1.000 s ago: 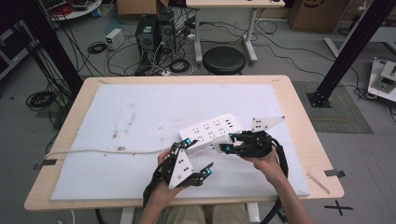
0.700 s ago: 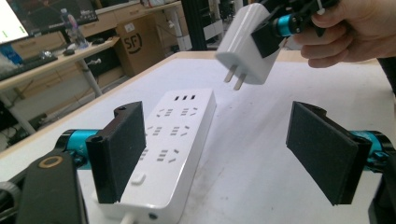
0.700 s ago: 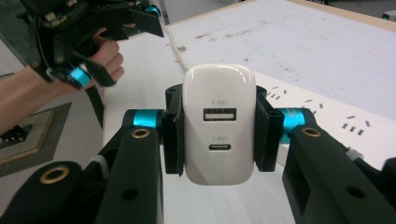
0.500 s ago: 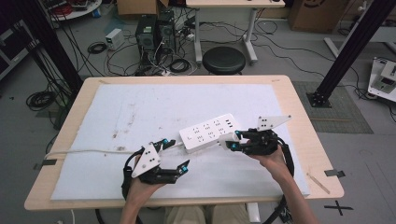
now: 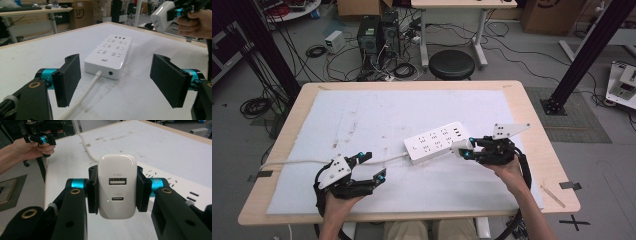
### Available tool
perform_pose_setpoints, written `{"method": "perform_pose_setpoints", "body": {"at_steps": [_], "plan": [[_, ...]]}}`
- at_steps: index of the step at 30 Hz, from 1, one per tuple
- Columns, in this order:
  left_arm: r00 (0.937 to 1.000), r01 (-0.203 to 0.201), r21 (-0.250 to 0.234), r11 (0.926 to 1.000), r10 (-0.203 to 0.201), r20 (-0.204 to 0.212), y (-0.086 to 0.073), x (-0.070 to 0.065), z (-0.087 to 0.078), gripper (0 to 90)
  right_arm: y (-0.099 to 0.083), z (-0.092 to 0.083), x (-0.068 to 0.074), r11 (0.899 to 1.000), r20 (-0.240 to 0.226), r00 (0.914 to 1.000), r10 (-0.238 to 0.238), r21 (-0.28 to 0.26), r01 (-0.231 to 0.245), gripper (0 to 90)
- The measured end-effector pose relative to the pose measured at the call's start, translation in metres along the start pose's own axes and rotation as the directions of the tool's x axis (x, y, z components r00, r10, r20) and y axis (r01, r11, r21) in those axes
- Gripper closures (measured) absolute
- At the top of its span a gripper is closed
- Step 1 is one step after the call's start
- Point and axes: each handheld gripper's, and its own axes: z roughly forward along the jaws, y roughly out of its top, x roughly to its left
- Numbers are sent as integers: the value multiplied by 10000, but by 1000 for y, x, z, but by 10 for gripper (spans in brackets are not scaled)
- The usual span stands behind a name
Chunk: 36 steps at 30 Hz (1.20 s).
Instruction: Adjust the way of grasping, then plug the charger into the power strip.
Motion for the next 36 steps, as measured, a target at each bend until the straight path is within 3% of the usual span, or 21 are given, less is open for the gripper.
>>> {"method": "perform_pose_setpoints", "body": {"at_steps": [1, 7, 15, 16, 21, 23, 28, 29, 32, 33, 34, 35, 36], "plan": [[9993, 212, 116, 9997, -209, -305, -1, 7, -4, 247, 1, -1, 0, 10000, 54, 10000, -43, -4, 43, 634], [9925, 974, -173, 9951, -984, -724, -7, 26, -16, 296, 12, -8, -1, 9986, 597, 9978, -273, 479, 245, 634], [9899, 922, -363, 9951, -955, -1043, -9, 29, -23, 295, 31, -4, -13, 9862, 1092, 9904, -853, 1510, 683, 635], [9903, 904, -330, 9954, -934, -1032, -9, 28, -23, 296, 36, -1, -19, 9771, 1142, 9856, -1247, 1867, 1020, 635], [9916, 788, -385, 9961, -823, -996, -9, 25, -23, 295, 46, 10, -34, 9493, 714, 9817, -1765, 2758, 1506, 635], [9924, 733, -352, 9967, -764, -961, -9, 23, -23, 296, 51, 14, -41, 9352, 570, 9760, -2104, 3026, 1840, 635], [9932, 623, -340, 9975, -653, -959, -9, 18, -24, 296, 62, 27, -51, 8858, -100, 9589, -2834, 3805, 2658, 636], [9932, 623, -340, 9975, -653, -959, -9, 18, -24, 296, 62, 27, -51, 8858, -100, 9589, -2834, 3805, 2658, 636], [9930, 585, -304, 9978, -613, -1012, -11, 17, -25, 296, 67, 36, -58, 8687, -700, 9508, -3017, 3909, 3044, 635], [9930, 587, -278, 9979, -612, -1010, -11, 17, -25, 296, 68, 39, -60, 8565, -911, 9448, -3147, 4017, 3240, 635], [9930, 587, -278, 9979, -612, -1010, -11, 17, -25, 296, 68, 39, -60, 8565, -911, 9448, -3147, 4017, 3240, 635], [9927, 565, -241, 9981, -587, -1054, -11, 18, -25, 296, 69, 41, -61, 8499, -1003, 9422, -3198, 4092, 3320, 635], [9921, 574, -271, 9980, -601, -1105, -12, 18, -25, 296, 72, 48, -64, 8234, -1380, 9271, -3484, 4275, 3731, 635]]}}
